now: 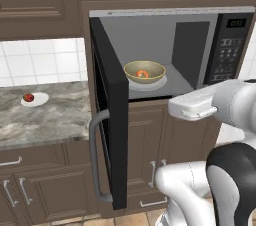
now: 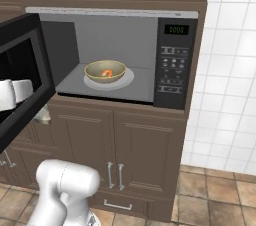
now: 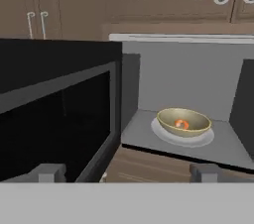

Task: Remove the mango from the bowl and place it on the small plate. Then place the bowl with only the shrimp in the microwave, close the door, and press the start button to microwave the shrimp.

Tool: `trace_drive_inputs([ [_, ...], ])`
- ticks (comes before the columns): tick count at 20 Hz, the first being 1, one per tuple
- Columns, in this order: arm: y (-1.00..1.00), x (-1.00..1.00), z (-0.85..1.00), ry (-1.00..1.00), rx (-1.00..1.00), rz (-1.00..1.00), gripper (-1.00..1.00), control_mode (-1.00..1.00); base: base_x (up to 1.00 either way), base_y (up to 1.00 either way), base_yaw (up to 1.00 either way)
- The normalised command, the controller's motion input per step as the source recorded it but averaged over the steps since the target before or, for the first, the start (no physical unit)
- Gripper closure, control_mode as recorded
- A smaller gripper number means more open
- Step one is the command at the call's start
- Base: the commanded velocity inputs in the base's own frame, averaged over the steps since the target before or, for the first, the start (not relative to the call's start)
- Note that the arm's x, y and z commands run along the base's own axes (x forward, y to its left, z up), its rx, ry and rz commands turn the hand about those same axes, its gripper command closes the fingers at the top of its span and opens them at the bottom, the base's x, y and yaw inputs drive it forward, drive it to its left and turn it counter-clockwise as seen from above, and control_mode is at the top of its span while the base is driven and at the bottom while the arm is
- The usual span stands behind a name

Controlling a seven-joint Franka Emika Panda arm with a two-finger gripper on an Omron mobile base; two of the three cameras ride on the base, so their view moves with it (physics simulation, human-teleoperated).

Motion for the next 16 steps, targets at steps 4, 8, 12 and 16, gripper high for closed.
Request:
trace_drive_inputs([
  [4, 0.35, -1.00, 0.01, -0.33, -0.41, 0.17, -1.00, -1.00, 0.00, 0.00, 0.00],
  [8, 0.63, -1.00, -0.02, -0.31, -0.43, 0.16, -1.00, -1.00, 0.00, 0.00, 0.00],
  [12, 1.00, -0.59, -0.32, -0.22, -0.42, 0.15, -1.00, -1.00, 0.00, 0.00, 0.00],
  [16, 1.00, -0.08, -0.48, -0.20, -0.37, 0.12, -1.00, -1.00, 0.00, 0.00, 0.00],
])
